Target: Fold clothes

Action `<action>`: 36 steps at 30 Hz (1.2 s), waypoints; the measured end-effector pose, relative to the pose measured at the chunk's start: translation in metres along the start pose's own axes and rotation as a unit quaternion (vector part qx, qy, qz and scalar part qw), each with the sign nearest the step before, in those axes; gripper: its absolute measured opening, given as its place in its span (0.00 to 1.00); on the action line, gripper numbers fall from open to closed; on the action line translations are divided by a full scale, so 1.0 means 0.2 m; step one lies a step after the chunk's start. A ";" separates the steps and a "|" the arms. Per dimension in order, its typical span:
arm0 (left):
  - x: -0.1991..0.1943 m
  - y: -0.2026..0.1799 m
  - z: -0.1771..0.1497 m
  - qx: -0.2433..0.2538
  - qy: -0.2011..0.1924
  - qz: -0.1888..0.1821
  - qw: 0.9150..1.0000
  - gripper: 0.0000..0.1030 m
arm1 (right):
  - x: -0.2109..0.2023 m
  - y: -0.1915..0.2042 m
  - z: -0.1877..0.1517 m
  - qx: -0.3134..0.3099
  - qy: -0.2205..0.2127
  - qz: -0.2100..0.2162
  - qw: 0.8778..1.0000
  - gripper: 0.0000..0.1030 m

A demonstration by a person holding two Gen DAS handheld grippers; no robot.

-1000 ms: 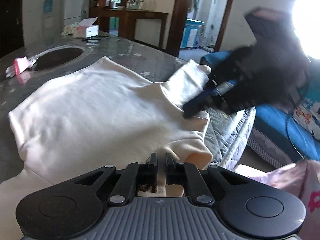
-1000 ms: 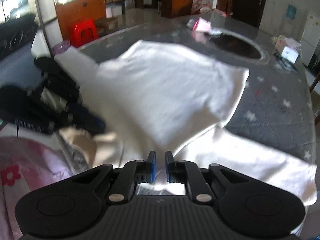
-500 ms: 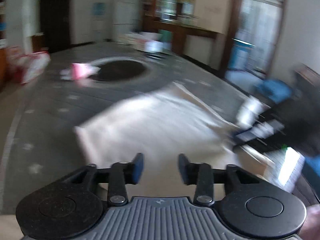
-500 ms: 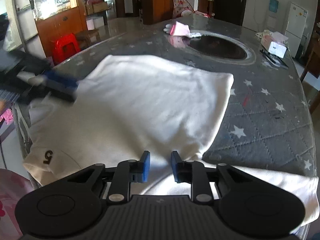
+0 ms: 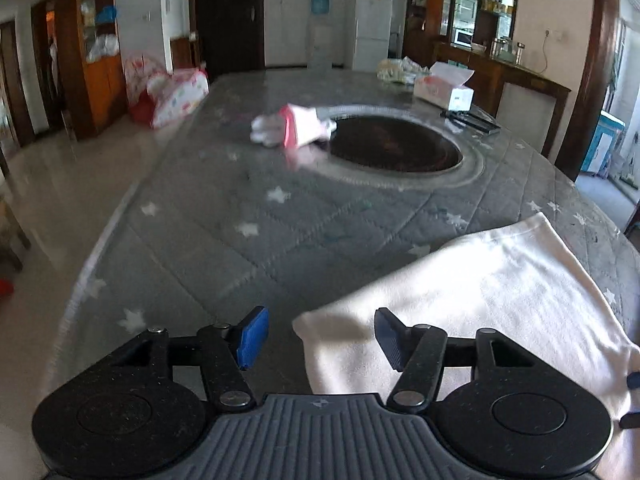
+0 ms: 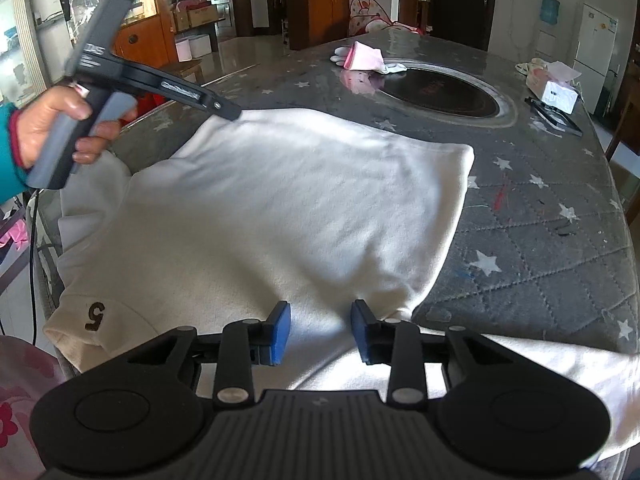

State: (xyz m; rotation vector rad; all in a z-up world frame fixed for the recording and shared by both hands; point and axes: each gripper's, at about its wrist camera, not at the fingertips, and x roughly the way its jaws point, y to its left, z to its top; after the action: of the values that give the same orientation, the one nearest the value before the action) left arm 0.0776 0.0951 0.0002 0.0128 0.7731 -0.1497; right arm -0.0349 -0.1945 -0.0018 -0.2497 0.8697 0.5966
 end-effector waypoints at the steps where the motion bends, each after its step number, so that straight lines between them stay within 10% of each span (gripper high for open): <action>1: 0.01 0.01 0.00 -0.004 0.002 -0.008 1.000 0.57 | 0.00 0.00 0.00 0.000 0.000 0.000 1.000 0.33; 6: -0.03 -0.01 -0.02 -0.003 -0.020 -0.038 0.999 0.16 | 0.00 0.00 0.00 0.002 -0.002 0.000 1.000 0.34; 14: -0.30 -0.25 -0.10 0.074 -0.081 -0.136 0.985 0.10 | 0.01 0.02 0.00 0.002 -0.006 -0.002 1.000 0.39; 19: -0.34 -0.42 -0.24 0.138 -0.045 -0.199 0.969 0.13 | 0.01 0.02 0.00 0.002 -0.008 -0.003 1.000 0.40; 27: -0.38 -0.30 -0.16 0.066 -0.091 -0.109 0.988 0.22 | 0.01 0.02 -0.01 0.001 -0.010 -0.002 1.000 0.40; 30: -0.31 -0.24 -0.11 0.030 -0.071 -0.070 0.995 0.50 | 0.01 0.02 -0.01 0.002 -0.012 -0.002 1.000 0.42; 36: -0.16 -0.23 -0.11 0.023 -0.011 -0.070 0.997 0.37 | 0.01 0.02 -0.01 0.002 -0.011 -0.001 1.000 0.43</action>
State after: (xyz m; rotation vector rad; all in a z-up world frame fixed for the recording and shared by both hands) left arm 0.0320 0.0547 0.0087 0.0012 0.7477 -0.3010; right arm -0.0373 -0.1907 -0.0039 -0.2400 0.8485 0.5957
